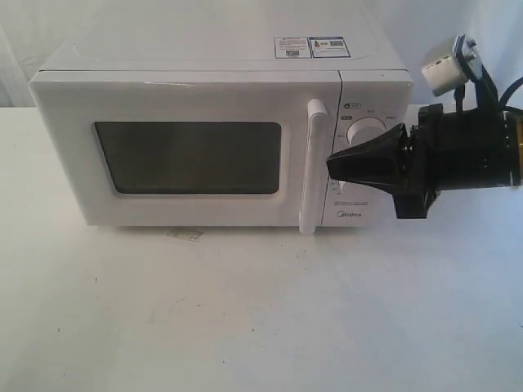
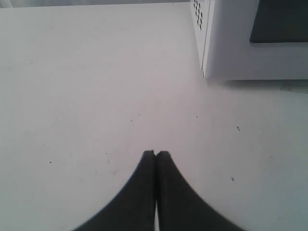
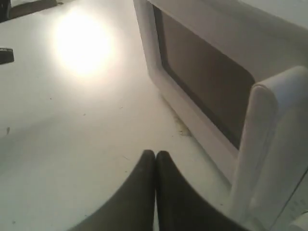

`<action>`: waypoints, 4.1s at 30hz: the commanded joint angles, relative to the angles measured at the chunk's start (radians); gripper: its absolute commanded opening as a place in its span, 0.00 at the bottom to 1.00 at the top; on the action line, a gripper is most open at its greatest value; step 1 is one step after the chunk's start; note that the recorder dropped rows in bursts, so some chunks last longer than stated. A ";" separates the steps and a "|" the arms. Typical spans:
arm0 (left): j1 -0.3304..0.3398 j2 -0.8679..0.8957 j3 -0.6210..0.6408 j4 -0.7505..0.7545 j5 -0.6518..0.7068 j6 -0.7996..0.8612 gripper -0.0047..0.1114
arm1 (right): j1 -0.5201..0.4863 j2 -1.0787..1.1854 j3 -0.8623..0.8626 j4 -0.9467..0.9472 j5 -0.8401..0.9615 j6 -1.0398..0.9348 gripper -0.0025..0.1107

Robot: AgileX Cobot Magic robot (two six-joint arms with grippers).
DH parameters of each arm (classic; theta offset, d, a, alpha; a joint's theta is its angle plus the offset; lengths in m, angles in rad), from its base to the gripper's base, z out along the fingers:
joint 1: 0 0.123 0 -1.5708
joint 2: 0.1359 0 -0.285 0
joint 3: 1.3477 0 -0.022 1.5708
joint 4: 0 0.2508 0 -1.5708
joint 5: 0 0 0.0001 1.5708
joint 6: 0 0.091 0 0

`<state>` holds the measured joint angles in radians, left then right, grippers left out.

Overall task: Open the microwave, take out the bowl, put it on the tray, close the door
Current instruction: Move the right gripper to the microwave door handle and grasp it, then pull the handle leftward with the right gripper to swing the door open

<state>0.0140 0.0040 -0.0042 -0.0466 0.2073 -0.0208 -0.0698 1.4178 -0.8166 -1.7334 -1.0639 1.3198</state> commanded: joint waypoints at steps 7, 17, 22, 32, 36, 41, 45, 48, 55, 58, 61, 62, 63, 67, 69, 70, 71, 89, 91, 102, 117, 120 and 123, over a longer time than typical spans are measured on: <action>-0.005 -0.004 0.004 -0.008 -0.005 0.000 0.04 | -0.032 0.035 -0.012 0.000 0.109 -0.358 0.02; -0.005 -0.004 0.004 -0.008 -0.005 0.000 0.04 | -0.030 0.072 -0.012 0.127 0.085 -0.374 0.04; -0.005 -0.004 0.004 -0.008 -0.005 0.000 0.04 | -0.030 0.072 -0.012 0.215 0.082 -0.378 0.38; -0.005 -0.004 0.004 -0.008 -0.005 0.000 0.04 | 0.018 0.160 -0.012 0.296 0.085 -0.495 0.51; -0.005 -0.004 0.004 -0.008 -0.005 0.000 0.04 | 0.097 0.170 -0.012 0.412 0.234 -0.516 0.51; -0.005 -0.004 0.004 -0.008 -0.005 0.000 0.04 | 0.162 0.184 -0.012 0.484 0.249 -0.549 0.51; -0.005 -0.004 0.004 -0.008 -0.005 0.000 0.04 | 0.191 0.191 -0.012 0.512 0.295 -0.582 0.51; -0.005 -0.004 0.004 -0.008 -0.005 0.000 0.04 | 0.191 0.191 -0.012 0.535 0.318 -0.582 0.51; -0.005 -0.004 0.004 -0.008 -0.005 0.000 0.04 | 0.191 0.191 -0.013 0.581 0.327 -0.576 0.34; -0.005 -0.004 0.004 -0.008 -0.005 0.000 0.04 | 0.191 0.191 -0.013 0.581 0.327 -0.550 0.17; -0.005 -0.004 0.004 -0.008 -0.005 0.000 0.04 | 0.191 0.191 -0.013 0.572 0.325 -0.547 0.02; -0.005 -0.004 0.004 -0.008 -0.005 0.000 0.04 | 0.191 0.191 -0.013 0.571 0.323 -0.547 0.02; -0.005 -0.004 0.004 -0.008 -0.005 0.000 0.04 | 0.191 0.191 -0.013 0.571 0.323 -0.547 0.02; -0.005 -0.004 0.004 -0.008 -0.005 0.000 0.04 | 0.191 0.191 -0.013 0.571 0.323 -0.549 0.02; -0.005 -0.004 0.004 -0.008 -0.005 0.000 0.04 | 0.191 0.191 -0.013 0.566 0.323 -0.549 0.02; -0.005 -0.004 0.004 -0.008 -0.005 0.000 0.04 | 0.191 0.191 -0.013 0.552 0.323 -0.549 0.02; -0.005 -0.004 0.004 -0.008 -0.005 0.000 0.04 | 0.191 0.191 -0.013 0.539 0.323 -0.549 0.02; -0.005 -0.004 0.004 -0.008 -0.005 0.000 0.04 | 0.188 0.128 -0.032 0.009 0.164 -0.138 0.02; -0.005 -0.004 0.004 -0.008 -0.005 0.000 0.04 | 0.188 0.120 -0.032 0.007 0.138 -0.138 0.02; -0.005 -0.004 0.004 -0.008 -0.005 0.000 0.04 | 0.188 0.097 -0.030 -0.011 -0.014 0.090 0.47; -0.005 -0.004 0.004 -0.008 -0.005 0.000 0.04 | 0.164 0.097 -0.030 -0.011 -0.131 0.361 0.40; -0.005 -0.004 0.004 -0.008 -0.005 0.000 0.04 | 0.144 0.097 -0.030 -0.011 0.054 0.333 0.34; -0.005 -0.004 0.004 -0.008 -0.005 0.000 0.04 | 0.113 0.097 -0.030 -0.011 0.162 0.333 0.34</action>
<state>0.0140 0.0040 -0.0042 -0.0466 0.2073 -0.0208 0.0680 1.5198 -0.8520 -1.7291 -0.9441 1.6363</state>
